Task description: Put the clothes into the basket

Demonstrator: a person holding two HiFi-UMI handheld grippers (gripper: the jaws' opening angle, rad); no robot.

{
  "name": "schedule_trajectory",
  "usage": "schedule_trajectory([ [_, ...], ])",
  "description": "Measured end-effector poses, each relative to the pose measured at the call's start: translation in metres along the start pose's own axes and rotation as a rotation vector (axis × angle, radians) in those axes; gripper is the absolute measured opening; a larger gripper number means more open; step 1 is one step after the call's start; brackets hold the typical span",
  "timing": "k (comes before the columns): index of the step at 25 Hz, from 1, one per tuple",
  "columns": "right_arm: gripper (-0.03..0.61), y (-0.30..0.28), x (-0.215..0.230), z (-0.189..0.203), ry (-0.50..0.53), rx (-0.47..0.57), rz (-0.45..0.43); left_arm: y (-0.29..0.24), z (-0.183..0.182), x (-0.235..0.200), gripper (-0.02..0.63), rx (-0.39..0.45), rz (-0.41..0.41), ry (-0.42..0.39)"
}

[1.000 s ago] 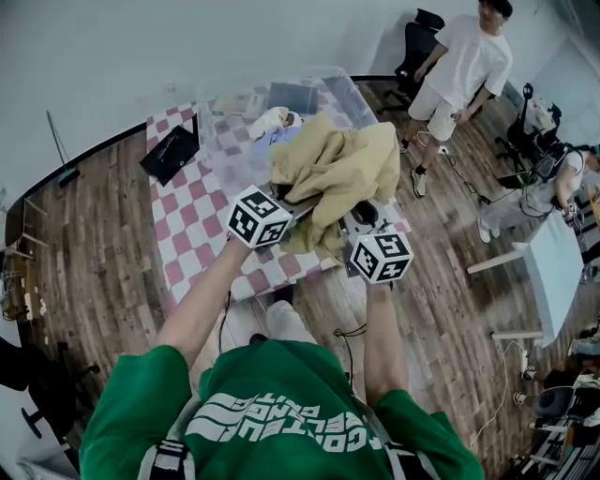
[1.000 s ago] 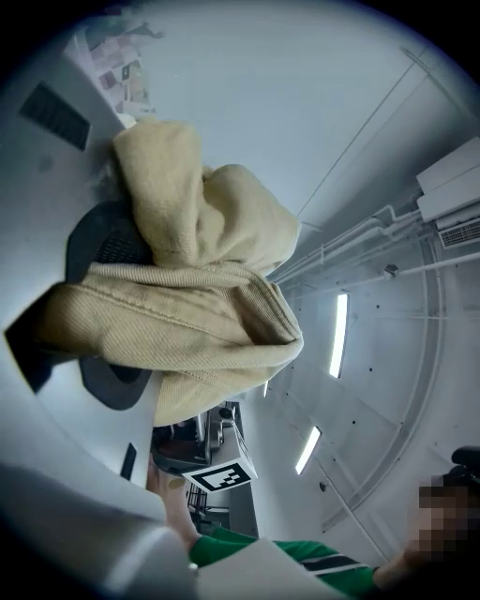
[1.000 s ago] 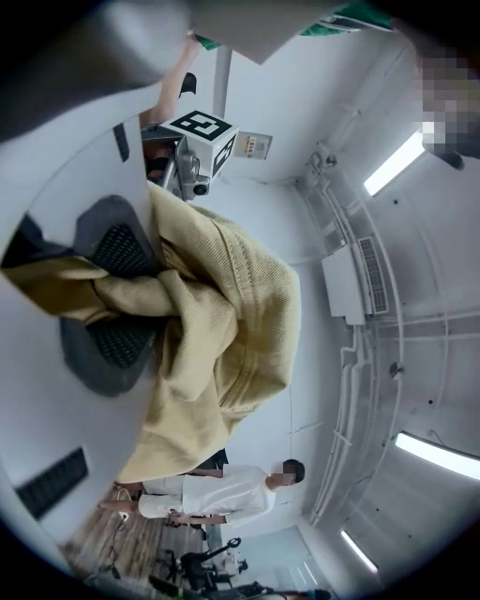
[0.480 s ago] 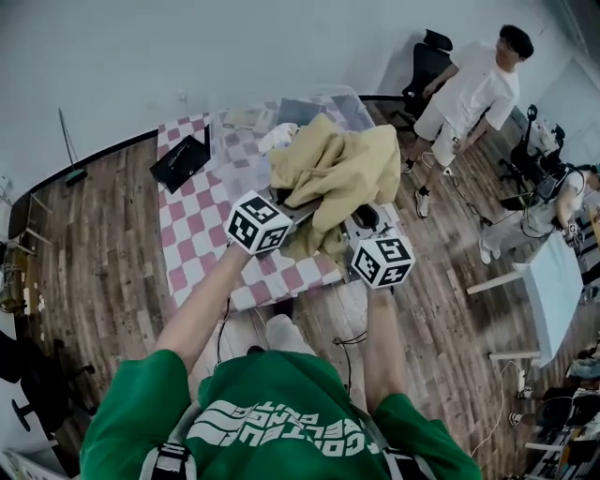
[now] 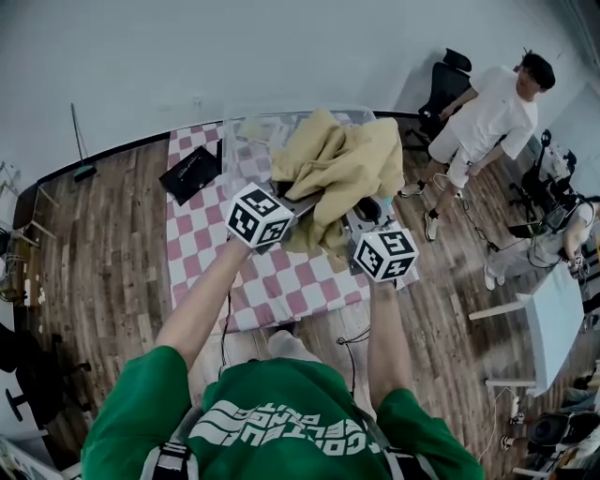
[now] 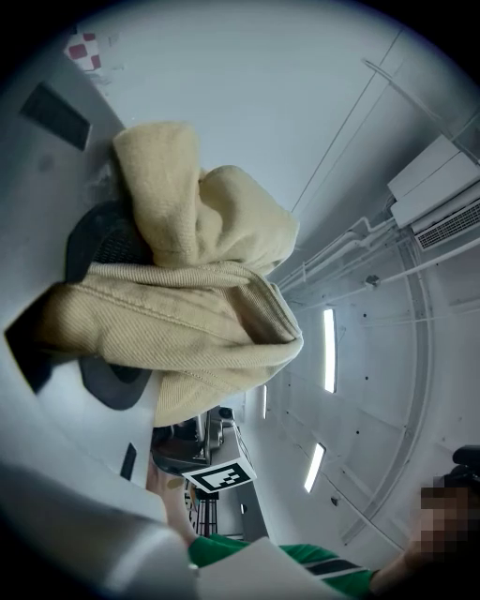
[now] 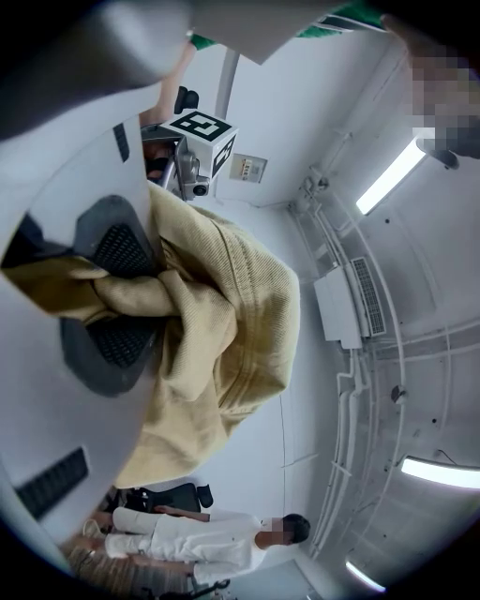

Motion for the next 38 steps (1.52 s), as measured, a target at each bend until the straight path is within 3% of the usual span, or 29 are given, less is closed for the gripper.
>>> schedule_trajectory([
  [10,0.109,-0.124,0.035,-0.032,0.013,0.044,-0.12,-0.016,-0.041,-0.12,0.117,0.014,-0.121,-0.042],
  [20,0.109,-0.216,0.061,-0.045,0.018,0.051,-0.232,-0.028,-0.059,-0.208,0.117,0.024,-0.233,-0.04],
  [27,0.109,-0.263,0.063,-0.026,-0.002,0.02,-0.304,-0.024,-0.042,-0.251,0.117,0.007,-0.306,-0.007],
  [38,0.109,-0.297,0.066,0.044,-0.058,-0.108,-0.364,-0.026,0.026,-0.282,0.117,-0.072,-0.37,0.113],
])
Point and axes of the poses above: the fingertips, and each gripper's own axes: y backward along the fingers, x to its right, z out of its underside, the point moved 1 cm from there along y, backward along the fingers, and after that the axes turned 3 degrees about x, right-handed, at the moved point
